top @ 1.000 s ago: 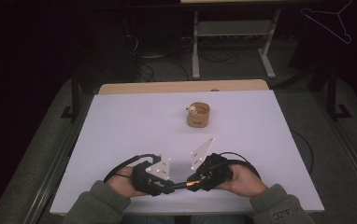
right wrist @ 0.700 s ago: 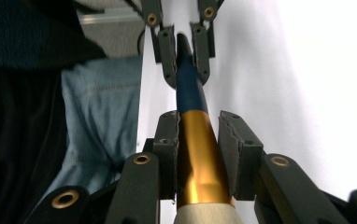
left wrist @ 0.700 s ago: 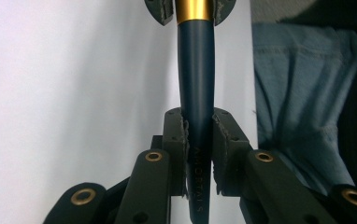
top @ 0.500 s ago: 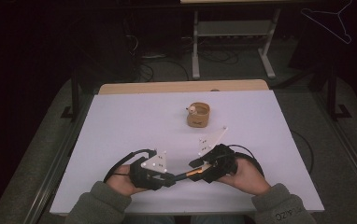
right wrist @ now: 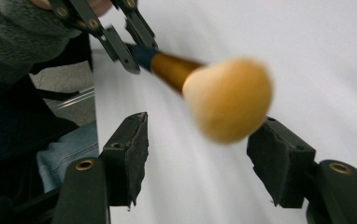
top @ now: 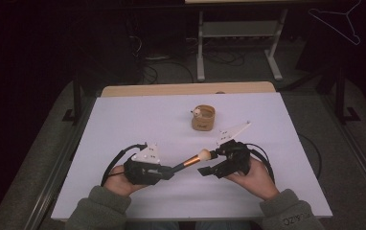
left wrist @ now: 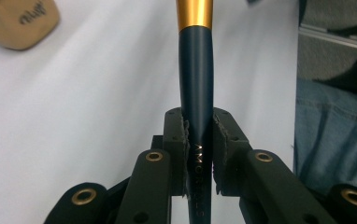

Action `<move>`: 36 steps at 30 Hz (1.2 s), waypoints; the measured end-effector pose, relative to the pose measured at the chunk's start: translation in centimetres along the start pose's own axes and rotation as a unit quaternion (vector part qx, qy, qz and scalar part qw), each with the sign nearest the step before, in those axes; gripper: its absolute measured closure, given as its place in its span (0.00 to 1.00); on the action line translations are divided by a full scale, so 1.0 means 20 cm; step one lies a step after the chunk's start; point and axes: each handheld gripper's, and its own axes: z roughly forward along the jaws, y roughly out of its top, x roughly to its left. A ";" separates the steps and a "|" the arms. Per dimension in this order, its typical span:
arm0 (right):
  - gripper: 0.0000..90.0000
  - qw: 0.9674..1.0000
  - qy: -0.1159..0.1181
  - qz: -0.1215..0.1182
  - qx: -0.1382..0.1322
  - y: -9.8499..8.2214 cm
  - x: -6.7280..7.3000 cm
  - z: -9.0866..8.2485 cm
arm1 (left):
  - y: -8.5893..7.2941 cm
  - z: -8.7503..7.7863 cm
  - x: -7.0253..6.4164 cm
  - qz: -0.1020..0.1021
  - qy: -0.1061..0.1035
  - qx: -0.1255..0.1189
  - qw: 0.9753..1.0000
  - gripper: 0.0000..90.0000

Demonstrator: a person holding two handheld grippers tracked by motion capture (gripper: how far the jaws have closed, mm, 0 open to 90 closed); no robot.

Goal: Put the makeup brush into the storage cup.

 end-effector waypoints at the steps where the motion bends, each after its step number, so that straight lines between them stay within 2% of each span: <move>1: 0.42 1.000 -0.003 0.002 0.001 0.00 0.00 0.01 | 0.00 0.00 0.01 0.002 0.003 -0.001 1.000 0.86; 2: 0.43 1.000 0.008 0.007 -0.006 0.00 0.00 0.04 | 0.01 0.00 0.01 -0.005 0.007 -0.012 1.000 0.86; 5: 0.45 1.000 0.011 0.010 -0.012 0.00 0.01 0.05 | 0.01 0.00 0.00 -0.010 0.009 -0.023 1.000 0.86; 9: 0.48 0.998 0.026 0.027 -0.046 0.01 0.01 0.07 | 0.03 0.02 -0.01 -0.016 0.011 -0.041 0.999 0.86; 11: 0.50 0.997 0.036 0.031 -0.060 0.01 0.02 0.07 | 0.03 0.04 -0.02 -0.018 0.011 -0.040 0.999 0.86; 16: 0.56 0.995 0.044 0.040 -0.078 0.02 0.02 0.07 | 0.04 0.07 -0.04 -0.022 0.008 -0.036 0.999 0.86; 19: 0.59 0.995 0.049 0.044 -0.079 0.02 0.02 0.07 | 0.05 0.09 -0.05 -0.017 0.003 -0.030 0.999 0.86; 23: 0.72 0.994 0.053 0.045 -0.082 0.02 0.03 0.07 | 0.06 0.12 -0.07 -0.004 0.001 -0.017 1.000 0.86; 26: 0.77 0.993 0.067 0.049 -0.086 0.01 0.03 0.07 | 0.06 0.13 -0.07 -0.004 0.002 -0.017 1.000 0.86; 28: 0.79 0.993 0.070 0.045 -0.086 0.02 0.04 0.07 | 0.06 0.14 -0.08 0.007 0.002 -0.011 1.000 0.86; 33: 0.79 0.994 0.069 0.039 -0.081 0.02 0.04 0.07 | 0.06 0.15 -0.08 0.000 -0.001 -0.016 1.000 0.85; 36: 0.80 0.995 0.061 0.027 -0.072 0.03 0.05 0.06 | 0.06 0.14 -0.08 0.010 0.001 -0.009 1.000 0.79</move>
